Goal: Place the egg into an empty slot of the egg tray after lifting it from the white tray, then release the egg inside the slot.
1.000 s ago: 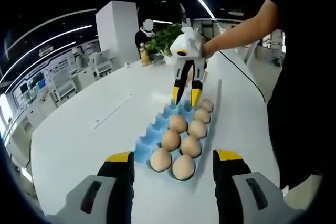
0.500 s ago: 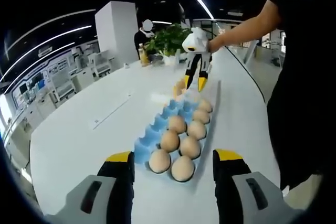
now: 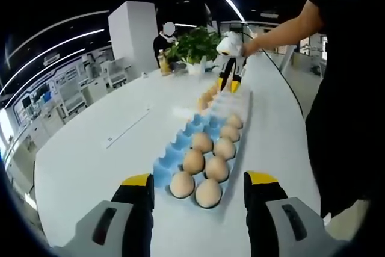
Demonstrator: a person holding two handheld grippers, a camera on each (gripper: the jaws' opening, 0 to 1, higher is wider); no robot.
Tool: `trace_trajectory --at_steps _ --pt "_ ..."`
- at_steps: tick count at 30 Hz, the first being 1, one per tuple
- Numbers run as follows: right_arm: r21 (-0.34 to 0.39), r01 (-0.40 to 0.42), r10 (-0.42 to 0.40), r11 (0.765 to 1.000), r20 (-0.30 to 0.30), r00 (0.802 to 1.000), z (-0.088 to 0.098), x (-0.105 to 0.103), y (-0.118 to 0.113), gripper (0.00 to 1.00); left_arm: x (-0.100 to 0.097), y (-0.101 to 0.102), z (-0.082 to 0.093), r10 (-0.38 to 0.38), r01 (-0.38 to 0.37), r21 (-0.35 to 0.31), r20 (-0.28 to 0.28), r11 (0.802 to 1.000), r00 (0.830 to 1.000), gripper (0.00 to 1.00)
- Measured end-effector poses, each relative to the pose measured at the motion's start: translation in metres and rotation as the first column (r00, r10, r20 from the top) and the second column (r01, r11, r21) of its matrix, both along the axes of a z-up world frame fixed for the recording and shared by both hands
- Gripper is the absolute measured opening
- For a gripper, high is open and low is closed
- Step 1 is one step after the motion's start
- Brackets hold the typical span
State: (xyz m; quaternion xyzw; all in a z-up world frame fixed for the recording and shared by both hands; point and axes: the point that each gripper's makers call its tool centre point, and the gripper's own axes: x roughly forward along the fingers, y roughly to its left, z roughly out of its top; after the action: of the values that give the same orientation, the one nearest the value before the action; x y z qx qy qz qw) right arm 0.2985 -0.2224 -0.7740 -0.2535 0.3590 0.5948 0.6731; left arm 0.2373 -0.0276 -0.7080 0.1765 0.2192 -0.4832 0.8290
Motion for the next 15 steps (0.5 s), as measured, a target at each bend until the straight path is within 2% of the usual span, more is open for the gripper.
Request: trace_trajectory --at_steps 6,12,15 --pt "-0.084 0.128 -0.127 0.988 0.008 0.992 -0.003 0.005 -0.079 0.29 0.001 -0.002 0.000 -0.004 0.004 -0.006 0.000 1.000 1.000 0.61" --pt "-0.124 0.179 -0.178 0.976 0.016 0.984 -0.007 0.005 -0.111 0.29 0.001 -0.003 0.000 -0.007 0.007 -0.005 0.003 1.000 1.000 0.61" --pt "-0.148 0.212 -0.207 0.966 0.045 0.977 -0.003 0.007 -0.133 0.29 0.000 -0.001 -0.001 -0.004 0.004 0.001 0.000 1.000 1.000 0.61"
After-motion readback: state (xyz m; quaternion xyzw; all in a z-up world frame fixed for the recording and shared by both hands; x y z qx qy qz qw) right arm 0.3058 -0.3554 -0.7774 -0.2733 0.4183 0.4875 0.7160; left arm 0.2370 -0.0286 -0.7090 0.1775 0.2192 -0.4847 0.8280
